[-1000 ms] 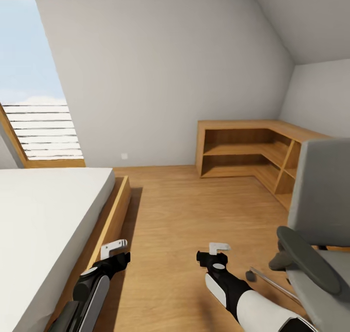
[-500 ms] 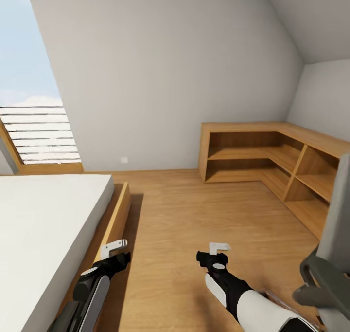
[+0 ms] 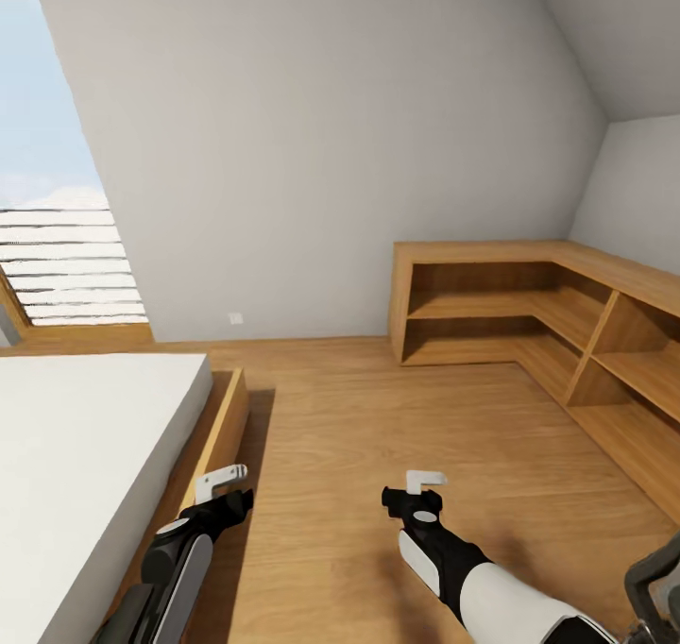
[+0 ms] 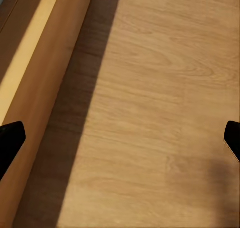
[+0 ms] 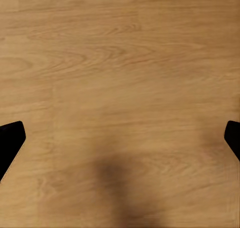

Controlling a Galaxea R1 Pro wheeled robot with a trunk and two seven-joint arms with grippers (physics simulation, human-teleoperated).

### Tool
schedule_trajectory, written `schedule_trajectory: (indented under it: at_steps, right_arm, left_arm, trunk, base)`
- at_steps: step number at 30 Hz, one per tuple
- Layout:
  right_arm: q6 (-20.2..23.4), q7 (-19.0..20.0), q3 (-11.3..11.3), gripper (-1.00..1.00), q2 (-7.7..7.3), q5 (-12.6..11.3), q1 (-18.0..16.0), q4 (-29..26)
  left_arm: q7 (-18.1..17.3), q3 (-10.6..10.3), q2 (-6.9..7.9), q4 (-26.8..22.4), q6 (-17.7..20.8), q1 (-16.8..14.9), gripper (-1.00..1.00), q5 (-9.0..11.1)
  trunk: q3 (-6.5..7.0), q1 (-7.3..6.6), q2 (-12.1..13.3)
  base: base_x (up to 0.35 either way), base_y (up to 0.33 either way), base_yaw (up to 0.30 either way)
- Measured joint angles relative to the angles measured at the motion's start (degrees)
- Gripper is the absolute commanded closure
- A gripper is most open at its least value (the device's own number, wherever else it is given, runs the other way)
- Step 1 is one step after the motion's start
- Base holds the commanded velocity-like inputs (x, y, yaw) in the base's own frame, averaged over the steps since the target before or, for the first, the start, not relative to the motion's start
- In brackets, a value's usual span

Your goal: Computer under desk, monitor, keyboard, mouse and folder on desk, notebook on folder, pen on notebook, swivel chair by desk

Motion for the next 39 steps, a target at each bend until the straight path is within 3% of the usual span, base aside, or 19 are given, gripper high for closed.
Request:
schedule_trajectory:
  at_steps: [39]
  right_arm:
    - [-0.3,0.0,-0.1,-1.00,-0.33,0.8,0.0,-0.2]
  left_arm:
    - [0.0,0.0,0.00,0.1,0.0,0.0,-1.00,0.1]
  trunk:
    - [0.00,0.00,0.0]
  base:
    - [0.322,0.000,0.000]
